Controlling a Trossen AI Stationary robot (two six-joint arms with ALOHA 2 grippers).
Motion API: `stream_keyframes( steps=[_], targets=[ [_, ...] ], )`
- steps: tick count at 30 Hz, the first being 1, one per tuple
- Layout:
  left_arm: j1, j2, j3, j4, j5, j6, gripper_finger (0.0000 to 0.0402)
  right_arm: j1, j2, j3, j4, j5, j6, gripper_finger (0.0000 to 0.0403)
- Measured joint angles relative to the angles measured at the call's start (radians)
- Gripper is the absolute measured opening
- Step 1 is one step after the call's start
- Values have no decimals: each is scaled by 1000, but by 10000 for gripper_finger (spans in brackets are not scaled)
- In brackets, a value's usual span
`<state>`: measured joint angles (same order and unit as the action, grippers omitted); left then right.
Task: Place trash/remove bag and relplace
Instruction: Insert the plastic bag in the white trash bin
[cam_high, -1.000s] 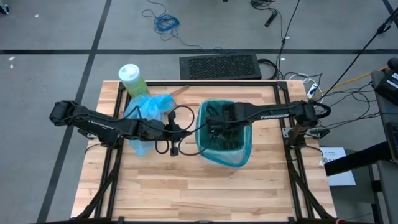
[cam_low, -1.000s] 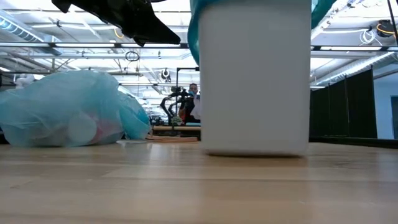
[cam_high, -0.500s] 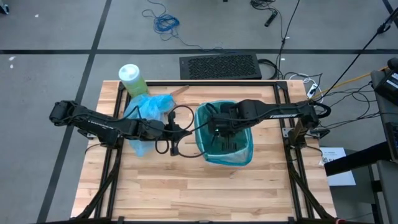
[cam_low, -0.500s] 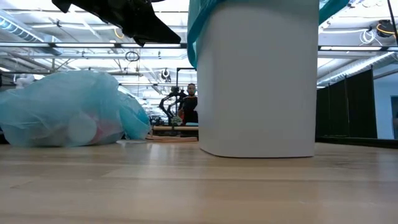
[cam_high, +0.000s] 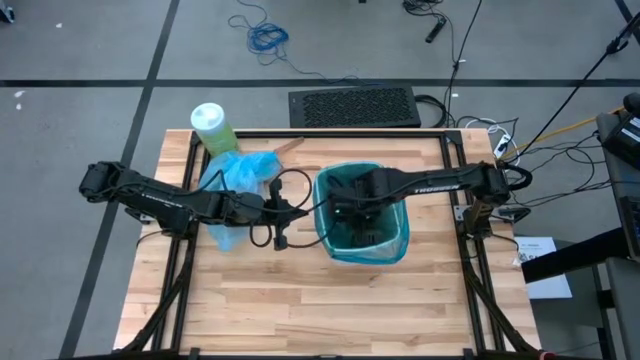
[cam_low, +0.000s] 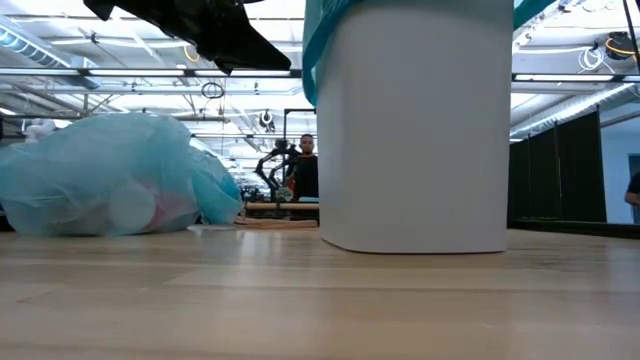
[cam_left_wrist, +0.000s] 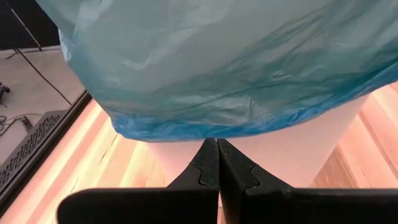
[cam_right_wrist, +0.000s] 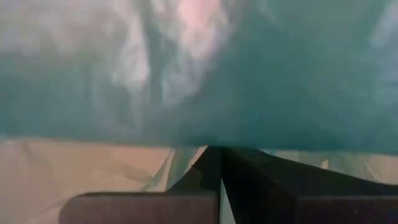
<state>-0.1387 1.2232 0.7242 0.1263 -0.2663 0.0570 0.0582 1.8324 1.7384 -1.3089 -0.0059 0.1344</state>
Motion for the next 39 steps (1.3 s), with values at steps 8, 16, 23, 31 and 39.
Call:
stream_keyframes(
  steps=[8,16,23,31,39],
  targets=[
    [0,0,0,22,0,1,0,2,-4,-8,20,-26,12,0],
    [0,0,0,23,0,0,0,17,-42,166,-3,-10,-18,0],
    [0,0,0,23,0,1,0,15,-12,186,-2,5,-79,0],
    [0,-24,0,29,0,0,0,13,81,185,-16,6,-121,0],
    [0,-28,0,23,0,0,0,14,132,185,-24,4,-139,0]
  ],
)
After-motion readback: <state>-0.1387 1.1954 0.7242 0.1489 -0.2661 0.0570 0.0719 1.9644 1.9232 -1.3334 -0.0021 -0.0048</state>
